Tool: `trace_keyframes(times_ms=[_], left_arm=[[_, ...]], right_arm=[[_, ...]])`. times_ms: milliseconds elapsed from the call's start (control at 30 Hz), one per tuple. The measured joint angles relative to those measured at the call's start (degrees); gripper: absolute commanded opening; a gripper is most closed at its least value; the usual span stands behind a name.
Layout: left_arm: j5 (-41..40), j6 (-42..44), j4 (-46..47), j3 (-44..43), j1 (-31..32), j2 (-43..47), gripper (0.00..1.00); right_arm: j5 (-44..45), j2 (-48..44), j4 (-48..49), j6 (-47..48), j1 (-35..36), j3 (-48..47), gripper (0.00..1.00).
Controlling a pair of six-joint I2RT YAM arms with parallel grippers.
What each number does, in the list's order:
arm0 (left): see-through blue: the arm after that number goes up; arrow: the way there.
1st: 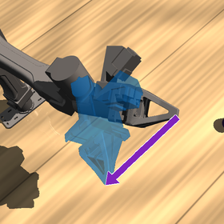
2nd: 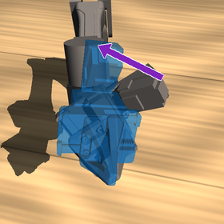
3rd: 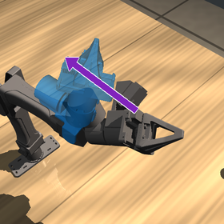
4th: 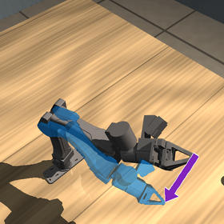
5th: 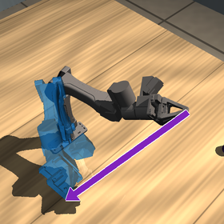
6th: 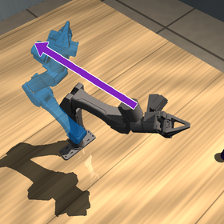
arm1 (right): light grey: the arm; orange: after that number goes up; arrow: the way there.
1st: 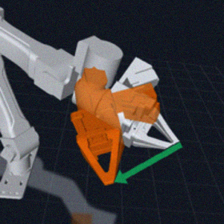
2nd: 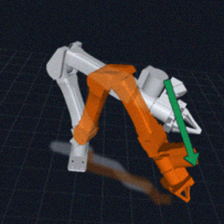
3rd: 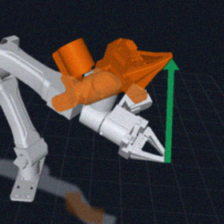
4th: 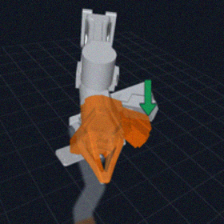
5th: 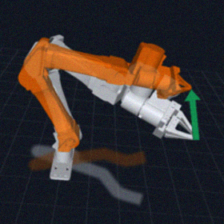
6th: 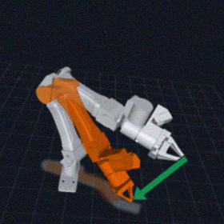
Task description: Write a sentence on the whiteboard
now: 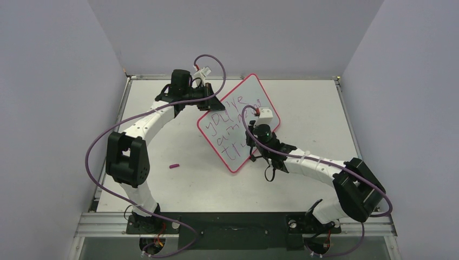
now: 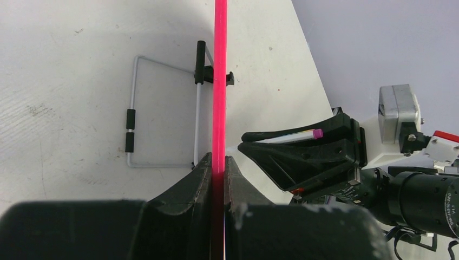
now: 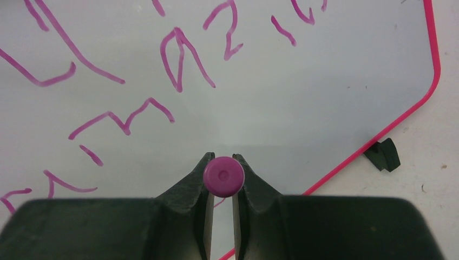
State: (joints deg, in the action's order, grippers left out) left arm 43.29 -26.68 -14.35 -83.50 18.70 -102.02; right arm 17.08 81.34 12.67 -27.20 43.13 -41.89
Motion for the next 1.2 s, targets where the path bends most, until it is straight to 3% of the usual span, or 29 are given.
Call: trace_keyframes(times_ms=[567,1200], left_arm=[[-0.22,0.02,-0.02,0.0,-0.07,0.0,0.0],[-0.24,0.02,0.0,0.0,-0.11,0.0,0.0]], right_arm=[[-0.07,2.27,-0.76,1.25,-0.35,-5.55,0.0],[0.02,1.7,2.25,-0.5,-0.37,2.01,0.0]])
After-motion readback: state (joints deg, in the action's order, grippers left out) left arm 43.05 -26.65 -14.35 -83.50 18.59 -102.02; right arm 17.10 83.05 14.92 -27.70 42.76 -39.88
